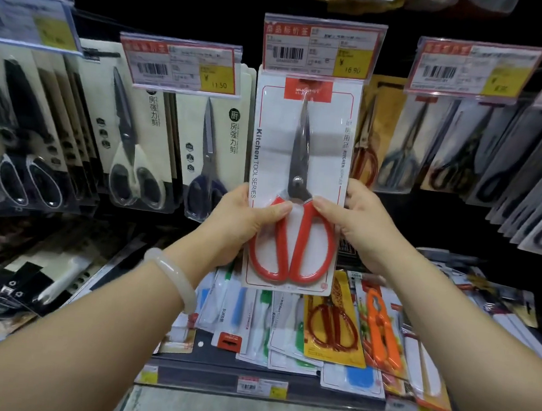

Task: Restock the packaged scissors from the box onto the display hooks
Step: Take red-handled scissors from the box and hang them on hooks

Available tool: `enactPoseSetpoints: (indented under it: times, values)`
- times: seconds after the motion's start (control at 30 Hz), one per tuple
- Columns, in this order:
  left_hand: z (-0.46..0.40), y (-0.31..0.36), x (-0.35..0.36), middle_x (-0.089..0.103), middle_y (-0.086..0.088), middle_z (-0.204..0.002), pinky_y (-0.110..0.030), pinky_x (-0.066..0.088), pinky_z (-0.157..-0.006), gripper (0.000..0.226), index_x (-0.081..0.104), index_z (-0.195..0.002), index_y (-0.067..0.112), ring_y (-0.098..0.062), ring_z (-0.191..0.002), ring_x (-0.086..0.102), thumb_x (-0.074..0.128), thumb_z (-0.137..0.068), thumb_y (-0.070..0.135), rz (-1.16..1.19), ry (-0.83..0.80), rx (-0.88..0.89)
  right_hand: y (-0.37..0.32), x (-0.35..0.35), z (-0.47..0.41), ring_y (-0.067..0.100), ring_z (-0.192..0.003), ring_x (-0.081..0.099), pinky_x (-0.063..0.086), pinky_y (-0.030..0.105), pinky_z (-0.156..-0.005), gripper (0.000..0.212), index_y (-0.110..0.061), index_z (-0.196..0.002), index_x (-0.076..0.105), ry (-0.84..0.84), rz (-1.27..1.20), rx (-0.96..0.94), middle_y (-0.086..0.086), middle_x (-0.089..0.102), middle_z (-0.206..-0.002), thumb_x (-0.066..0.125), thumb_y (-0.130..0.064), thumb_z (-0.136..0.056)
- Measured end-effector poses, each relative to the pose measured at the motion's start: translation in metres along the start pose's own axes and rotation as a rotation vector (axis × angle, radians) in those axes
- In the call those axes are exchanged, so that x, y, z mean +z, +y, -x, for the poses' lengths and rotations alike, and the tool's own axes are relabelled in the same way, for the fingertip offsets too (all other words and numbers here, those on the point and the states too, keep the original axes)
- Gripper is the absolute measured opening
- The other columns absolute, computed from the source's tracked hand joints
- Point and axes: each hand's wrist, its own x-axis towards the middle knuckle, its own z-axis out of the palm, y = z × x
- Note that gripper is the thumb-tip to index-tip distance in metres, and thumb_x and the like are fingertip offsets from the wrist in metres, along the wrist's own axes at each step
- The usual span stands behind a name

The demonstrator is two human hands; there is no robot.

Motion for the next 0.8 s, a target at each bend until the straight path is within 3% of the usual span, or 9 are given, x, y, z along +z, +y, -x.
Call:
enactPoseSetpoints:
  times: [0.17,0.33,0.43,0.53,0.63,0.73,0.8]
  values:
    - [-0.018,-0.007,0.007,0.07,-0.011,-0.104,-0.044,0.054,-0.089,0.044,0.06,-0.114,0.006,-0.025,-0.093,0.068,0.077,-0.074,0.014,-0.06,0.123,-0.053,0.008,0.008,-0.016,0.018,-0.095,0.063,0.054,0.029,-0.08,0.041,-0.011,-0.12,0.045,0.144,0.012,0.031,0.01,0.063,-0.112,0.065,-0.009,-0.085]
    - [-0.028,-0.01,0.018,0.068,-0.007,-0.108,-0.041,0.052,-0.091,0.055,0.059,-0.114,0.008,-0.025,-0.098,0.065,0.08,-0.068,0.032,-0.221,0.37,-0.038,0.019,0.015,-0.03,0.015,-0.099,0.059,0.051,0.028,-0.083,0.04,-0.017,-0.114,0.045,0.267,0.207,0.004,-0.008,0.055,-0.094,0.068,-0.028,-0.083]
    - [-0.022,-0.013,0.028,0.054,-0.012,-0.126,-0.037,0.043,-0.102,0.072,0.044,-0.127,0.008,-0.027,-0.116,0.053,0.079,-0.069,0.033,-0.336,0.529,-0.021,0.03,0.016,-0.034,0.019,-0.112,0.054,0.048,0.032,-0.093,0.055,-0.014,-0.122,0.044,0.326,0.283,0.023,0.003,0.055,-0.116,0.07,-0.038,-0.08]
    - [-0.002,-0.035,0.034,0.039,-0.018,-0.141,-0.037,0.028,-0.11,0.081,0.032,-0.138,0.005,-0.031,-0.133,0.035,0.076,-0.074,0.028,-0.507,0.574,-0.034,0.046,0.006,-0.02,0.023,-0.122,0.046,0.038,0.03,-0.097,0.066,-0.01,-0.133,0.038,0.334,0.445,0.091,0.01,0.044,-0.135,0.066,-0.041,-0.082]
    - [0.021,-0.071,0.049,0.031,-0.018,-0.147,-0.036,0.021,-0.11,0.08,0.026,-0.142,0.006,-0.032,-0.137,0.027,0.07,-0.079,0.028,-0.733,0.413,-0.077,0.073,-0.018,0.012,0.026,-0.123,0.046,0.038,0.033,-0.099,0.062,-0.009,-0.133,0.039,0.242,0.667,0.247,0.012,0.043,-0.136,0.062,-0.039,-0.085]
    - [0.034,-0.095,0.084,0.013,-0.013,-0.156,-0.041,0.013,-0.117,0.085,0.016,-0.147,0.013,-0.03,-0.145,0.01,0.064,-0.082,0.037,-1.039,0.005,-0.109,0.094,-0.052,0.055,0.027,-0.126,0.043,0.038,0.034,-0.102,0.062,-0.012,-0.136,0.039,0.073,0.885,0.43,0.012,0.041,-0.139,0.062,-0.038,-0.085]
    - [0.037,-0.099,0.116,0.01,-0.01,-0.158,-0.043,0.009,-0.118,0.08,0.016,-0.147,0.017,-0.029,-0.146,0.004,0.06,-0.083,0.035,-1.153,-0.204,-0.031,0.101,-0.075,0.087,0.03,-0.128,0.038,0.035,0.035,-0.104,0.06,-0.011,-0.137,0.039,0.005,1.024,0.511,0.014,0.039,-0.14,0.061,-0.036,-0.086]
